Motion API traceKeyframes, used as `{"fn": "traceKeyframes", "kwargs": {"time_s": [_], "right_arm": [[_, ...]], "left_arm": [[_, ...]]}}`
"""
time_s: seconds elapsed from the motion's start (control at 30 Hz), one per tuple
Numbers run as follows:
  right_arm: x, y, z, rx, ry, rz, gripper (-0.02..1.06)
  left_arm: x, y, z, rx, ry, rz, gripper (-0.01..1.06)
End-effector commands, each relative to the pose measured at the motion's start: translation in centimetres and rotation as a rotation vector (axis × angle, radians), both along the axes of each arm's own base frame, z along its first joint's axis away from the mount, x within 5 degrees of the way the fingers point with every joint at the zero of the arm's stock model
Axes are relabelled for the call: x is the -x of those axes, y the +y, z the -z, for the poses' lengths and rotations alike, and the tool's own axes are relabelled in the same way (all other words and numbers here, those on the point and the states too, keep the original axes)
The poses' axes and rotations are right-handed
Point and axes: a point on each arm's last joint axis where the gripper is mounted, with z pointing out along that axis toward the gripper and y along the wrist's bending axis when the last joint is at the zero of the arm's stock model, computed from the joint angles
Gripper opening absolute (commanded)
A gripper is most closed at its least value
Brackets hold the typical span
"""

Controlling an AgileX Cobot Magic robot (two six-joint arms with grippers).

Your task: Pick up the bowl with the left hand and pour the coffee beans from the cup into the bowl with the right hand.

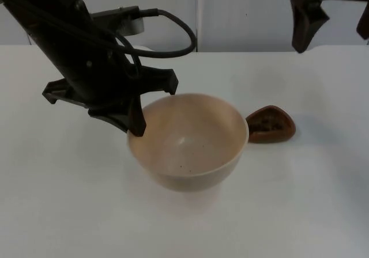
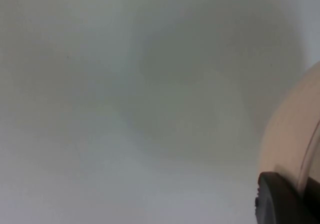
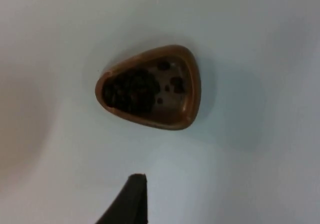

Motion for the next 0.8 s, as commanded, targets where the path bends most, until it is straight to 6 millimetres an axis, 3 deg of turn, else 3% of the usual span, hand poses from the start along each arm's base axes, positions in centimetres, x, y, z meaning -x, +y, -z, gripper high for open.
{"fn": "traceKeyframes", "kwargs": {"time_s": [0.0,0.2,0.77], "right_arm": [[-0.8,0.5,1.1,-0.001,-0.006,0.013,1.05],[-2.2,1.1,3.1,0.005,0.016,0.022,1.05],[-3.9,1.1,8.7,0.084,0.058,0.079,1.05]], "left_arm": [[-0.1,-0.3,-0.2,0.013,-0.009,-0.005,0.0],[-0.1,-0.3,-0.2,0.013,-0.009,-0.005,0.0],[-0.2,-0.3,-0.2,0.015,-0.023,-0.009,0.0]]}}
